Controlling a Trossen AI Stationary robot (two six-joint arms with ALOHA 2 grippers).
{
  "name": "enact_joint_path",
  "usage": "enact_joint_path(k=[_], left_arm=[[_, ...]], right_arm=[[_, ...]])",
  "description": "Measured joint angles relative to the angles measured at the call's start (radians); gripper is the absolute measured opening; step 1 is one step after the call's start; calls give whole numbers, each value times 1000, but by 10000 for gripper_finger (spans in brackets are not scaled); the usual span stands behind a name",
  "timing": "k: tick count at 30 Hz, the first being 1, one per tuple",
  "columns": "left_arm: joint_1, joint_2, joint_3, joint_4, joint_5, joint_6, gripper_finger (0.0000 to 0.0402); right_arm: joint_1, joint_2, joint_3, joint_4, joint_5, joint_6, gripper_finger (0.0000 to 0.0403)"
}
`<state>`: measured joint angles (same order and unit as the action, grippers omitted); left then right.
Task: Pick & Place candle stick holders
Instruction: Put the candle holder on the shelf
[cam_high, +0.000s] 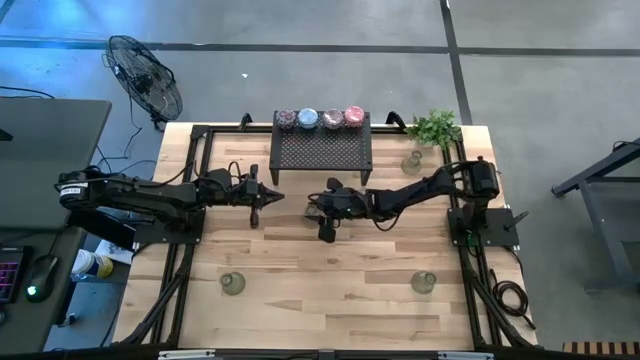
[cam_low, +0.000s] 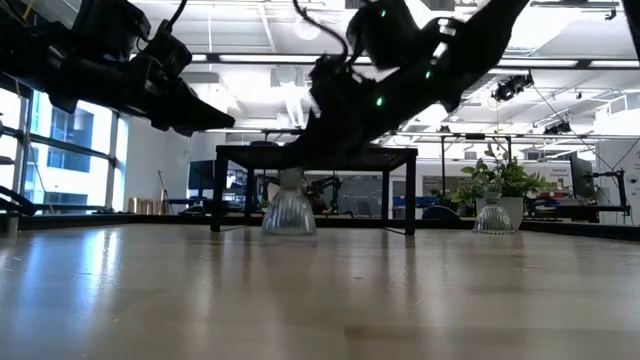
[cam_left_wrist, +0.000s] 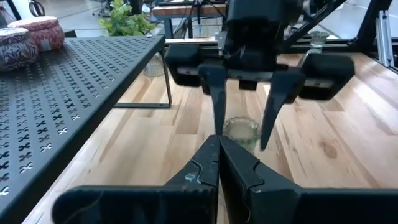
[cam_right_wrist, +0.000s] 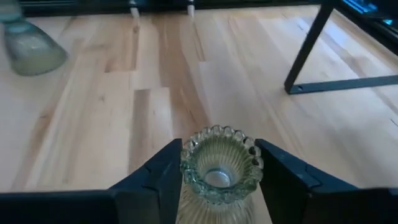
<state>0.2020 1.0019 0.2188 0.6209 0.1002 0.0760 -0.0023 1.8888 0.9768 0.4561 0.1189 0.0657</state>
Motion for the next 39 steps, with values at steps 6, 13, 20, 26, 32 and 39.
enact_joint_path(k=[6, 13, 20, 26, 32, 39], left_arm=[[0, 0, 0, 4, 19, 2, 0], [0, 0, 0, 8, 17, 4, 0], [0, 0, 0, 9, 13, 5, 0], [0, 0, 0, 7, 13, -10, 0], [0, 0, 0, 6, 13, -21, 0], [0, 0, 0, 6, 13, -12, 0]], right_arm=[[16, -171, 0, -153, 24, 0, 168], [-8, -489, 0, -387, 123, 61, 168], [-192, -635, 2, -478, 149, 22, 168], [-382, -598, 0, -492, 35, -21, 168], [-471, -539, 0, -492, -14, -71, 169], [-517, -479, 0, -429, -34, -78, 169]])
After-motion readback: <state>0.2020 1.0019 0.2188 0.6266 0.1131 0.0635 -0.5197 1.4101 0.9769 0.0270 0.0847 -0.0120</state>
